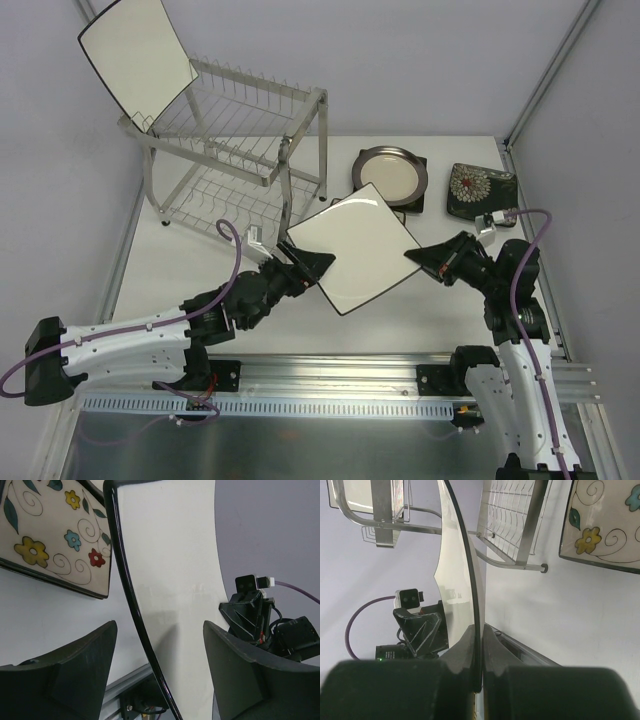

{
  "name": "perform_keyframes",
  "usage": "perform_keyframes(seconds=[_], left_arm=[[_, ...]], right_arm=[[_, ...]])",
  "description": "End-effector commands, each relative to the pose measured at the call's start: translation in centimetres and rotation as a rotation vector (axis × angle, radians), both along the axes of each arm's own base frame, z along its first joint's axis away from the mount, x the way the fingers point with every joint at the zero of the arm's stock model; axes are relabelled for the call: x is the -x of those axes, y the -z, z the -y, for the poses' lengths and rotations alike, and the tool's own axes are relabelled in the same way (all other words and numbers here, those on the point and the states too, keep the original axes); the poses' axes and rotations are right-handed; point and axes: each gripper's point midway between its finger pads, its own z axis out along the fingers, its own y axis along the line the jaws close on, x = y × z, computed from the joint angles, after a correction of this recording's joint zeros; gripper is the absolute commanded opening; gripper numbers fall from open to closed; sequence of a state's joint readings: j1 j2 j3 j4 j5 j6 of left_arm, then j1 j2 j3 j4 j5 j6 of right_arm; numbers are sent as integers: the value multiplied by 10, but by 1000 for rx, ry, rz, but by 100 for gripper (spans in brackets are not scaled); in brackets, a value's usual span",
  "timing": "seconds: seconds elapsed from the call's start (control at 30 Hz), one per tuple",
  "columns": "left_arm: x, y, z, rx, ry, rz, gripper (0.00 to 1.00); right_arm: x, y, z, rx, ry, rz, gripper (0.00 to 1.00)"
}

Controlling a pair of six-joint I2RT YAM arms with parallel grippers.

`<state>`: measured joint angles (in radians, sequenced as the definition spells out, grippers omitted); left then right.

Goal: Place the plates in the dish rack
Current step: Pass the plate from the right arm to the left

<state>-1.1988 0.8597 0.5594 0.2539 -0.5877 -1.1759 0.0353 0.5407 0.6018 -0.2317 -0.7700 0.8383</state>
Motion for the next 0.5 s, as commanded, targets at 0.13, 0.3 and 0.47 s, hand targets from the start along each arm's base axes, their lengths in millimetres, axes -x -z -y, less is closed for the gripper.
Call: perform_keyframes(seconds=[0.13,0.3,0.47], left_arm=[[0,-32,1,136,-14,12,61],[2,-38,3,172,0,10,54],[4,-47,4,202,13,19,48]], right_arm=[[12,-74,-9,-112,-52,216,1],[13,-78,-9,-121,-52,245,1],[14,-77,-9,-115,-57,247,1]])
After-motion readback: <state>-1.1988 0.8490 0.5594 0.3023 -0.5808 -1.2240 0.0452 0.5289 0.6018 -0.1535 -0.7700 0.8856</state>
